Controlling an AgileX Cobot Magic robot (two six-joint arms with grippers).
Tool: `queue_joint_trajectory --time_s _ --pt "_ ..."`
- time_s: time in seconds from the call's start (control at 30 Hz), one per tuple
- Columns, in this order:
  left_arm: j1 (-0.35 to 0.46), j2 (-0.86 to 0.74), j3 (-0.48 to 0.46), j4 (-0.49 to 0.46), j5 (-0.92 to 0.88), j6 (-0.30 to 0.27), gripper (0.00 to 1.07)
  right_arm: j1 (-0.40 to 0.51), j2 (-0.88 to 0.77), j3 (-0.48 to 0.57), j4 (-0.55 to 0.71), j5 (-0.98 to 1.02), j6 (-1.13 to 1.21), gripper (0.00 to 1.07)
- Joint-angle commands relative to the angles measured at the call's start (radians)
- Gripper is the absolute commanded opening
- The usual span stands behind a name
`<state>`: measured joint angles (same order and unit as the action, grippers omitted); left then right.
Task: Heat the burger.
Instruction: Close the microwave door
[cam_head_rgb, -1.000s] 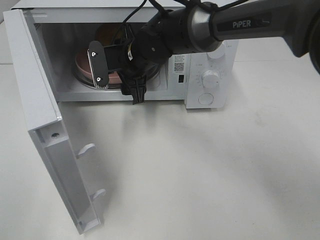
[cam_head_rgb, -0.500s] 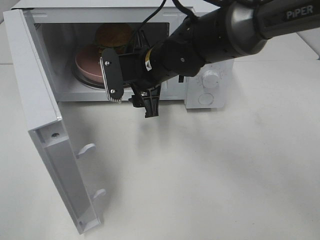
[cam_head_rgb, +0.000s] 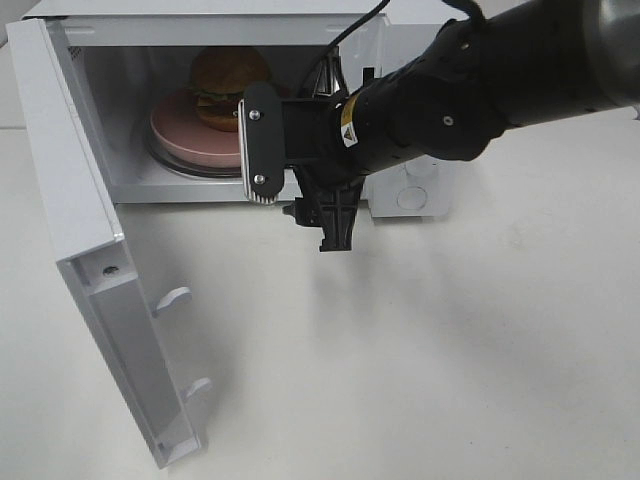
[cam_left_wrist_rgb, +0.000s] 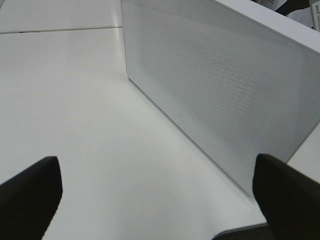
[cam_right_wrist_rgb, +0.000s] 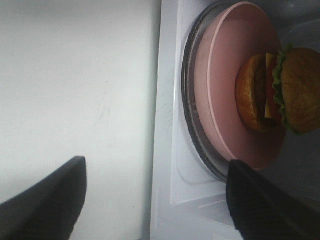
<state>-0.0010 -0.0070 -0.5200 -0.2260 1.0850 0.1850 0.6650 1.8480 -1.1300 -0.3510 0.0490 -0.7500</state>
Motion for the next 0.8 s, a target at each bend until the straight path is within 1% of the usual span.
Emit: queue_joint_trajectory --time_s 0.03,0.1,0.3,0.33,0.47,0.5,0.57,0.6,0.73,0.8 --pt "-0.006 -0.014 0.004 -0.001 -0.011 -0.009 0.96 0.001 -0.043 0.032 0.004 -0.006 0.041 0.76" --pt "-0.006 -0.014 0.004 -0.001 -0.011 -0.009 0.96 0.001 -0.103 0.086 0.011 -0.004 0.083 0.76" --pt "-0.006 -0.014 0.004 -0.001 -0.011 -0.009 0.96 0.001 -0.172 0.146 0.069 0.001 0.13 0.76" --pt "-0.006 -0.014 0.004 -0.001 -0.011 -0.009 0.96 0.001 -0.2 0.17 0.1 0.004 0.165 0.76" --pt "-0.006 -0.014 0.004 -0.001 -0.011 -0.009 0.96 0.001 -0.24 0.209 0.139 0.005 0.221 0.76" --pt "-0.006 -0.014 0.004 -0.001 -0.011 -0.009 0.96 0.001 -0.267 0.236 0.169 0.011 0.268 0.76" --pt "-0.006 -0.014 0.004 -0.001 -0.011 -0.009 0.96 0.001 -0.277 0.246 0.185 0.017 0.288 0.76" --pt "-0.006 -0.014 0.004 -0.001 -0.011 -0.009 0.96 0.001 -0.3 0.267 0.209 0.037 0.332 0.76" --pt "-0.006 -0.014 0.004 -0.001 -0.011 -0.009 0.96 0.001 -0.337 0.285 0.231 0.092 0.366 0.76" --pt "-0.006 -0.014 0.004 -0.001 -0.011 -0.009 0.96 0.001 -0.364 0.291 0.239 0.178 0.415 0.76"
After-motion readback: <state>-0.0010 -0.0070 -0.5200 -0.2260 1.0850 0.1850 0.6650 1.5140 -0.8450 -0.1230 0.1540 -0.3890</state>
